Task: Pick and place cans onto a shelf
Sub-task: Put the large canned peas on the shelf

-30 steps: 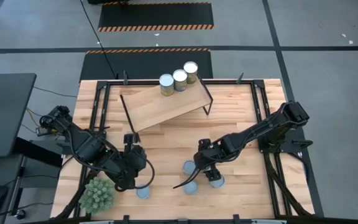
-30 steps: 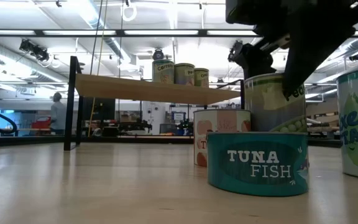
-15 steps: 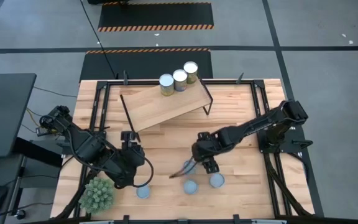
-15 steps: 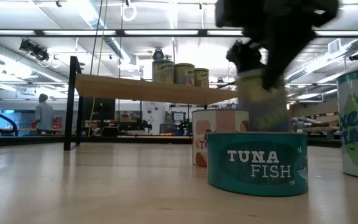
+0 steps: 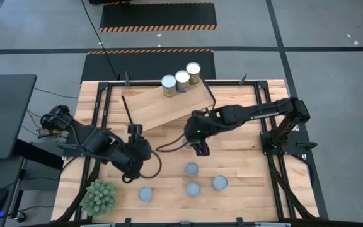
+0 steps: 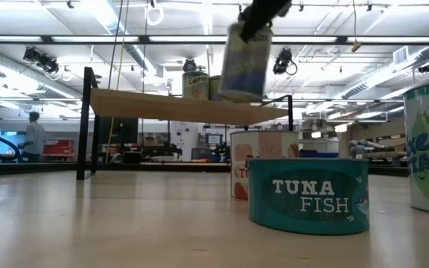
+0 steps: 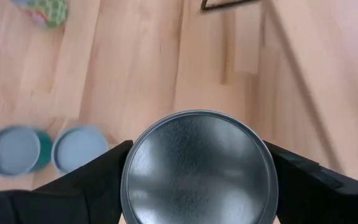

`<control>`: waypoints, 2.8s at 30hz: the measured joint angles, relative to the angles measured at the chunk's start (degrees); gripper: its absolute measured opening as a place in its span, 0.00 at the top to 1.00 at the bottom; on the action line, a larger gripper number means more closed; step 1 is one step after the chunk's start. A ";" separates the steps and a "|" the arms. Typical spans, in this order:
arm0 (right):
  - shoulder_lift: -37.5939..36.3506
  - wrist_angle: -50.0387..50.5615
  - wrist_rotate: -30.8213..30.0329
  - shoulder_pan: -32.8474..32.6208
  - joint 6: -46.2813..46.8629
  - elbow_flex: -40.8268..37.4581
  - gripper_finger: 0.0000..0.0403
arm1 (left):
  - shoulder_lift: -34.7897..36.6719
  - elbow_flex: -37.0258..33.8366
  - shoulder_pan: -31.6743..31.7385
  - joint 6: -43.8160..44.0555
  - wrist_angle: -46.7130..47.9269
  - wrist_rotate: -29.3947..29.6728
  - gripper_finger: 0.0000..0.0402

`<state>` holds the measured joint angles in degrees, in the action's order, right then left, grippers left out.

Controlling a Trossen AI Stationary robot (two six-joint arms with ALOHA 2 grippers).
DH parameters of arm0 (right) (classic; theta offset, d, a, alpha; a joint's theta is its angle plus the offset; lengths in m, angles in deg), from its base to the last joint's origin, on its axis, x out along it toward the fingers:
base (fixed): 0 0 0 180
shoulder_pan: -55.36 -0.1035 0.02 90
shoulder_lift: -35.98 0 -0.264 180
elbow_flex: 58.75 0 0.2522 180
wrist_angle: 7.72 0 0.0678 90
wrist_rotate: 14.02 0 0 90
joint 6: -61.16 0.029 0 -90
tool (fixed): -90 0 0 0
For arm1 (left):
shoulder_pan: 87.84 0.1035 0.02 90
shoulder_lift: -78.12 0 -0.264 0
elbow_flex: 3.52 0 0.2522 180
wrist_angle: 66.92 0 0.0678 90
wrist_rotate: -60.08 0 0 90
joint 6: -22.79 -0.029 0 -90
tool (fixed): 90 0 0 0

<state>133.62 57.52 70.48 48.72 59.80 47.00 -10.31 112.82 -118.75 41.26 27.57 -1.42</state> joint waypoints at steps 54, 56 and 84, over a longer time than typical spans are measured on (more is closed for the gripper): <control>21.96 10.44 6.18 15.54 -6.25 40.12 0.20 | 39.40 -30.25 44.16 -21.56 -31.14 -29.46 0.65; 22.51 10.36 6.19 15.91 -6.82 40.19 0.20 | 40.94 -31.34 44.88 -20.31 -31.61 -29.21 0.65; 23.25 8.78 4.05 17.18 -12.71 40.26 0.06 | 41.61 -34.49 46.22 -15.11 -31.19 -28.12 0.65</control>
<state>156.88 66.30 74.54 65.90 47.08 87.26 31.30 78.33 -72.53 26.15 -3.62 -29.53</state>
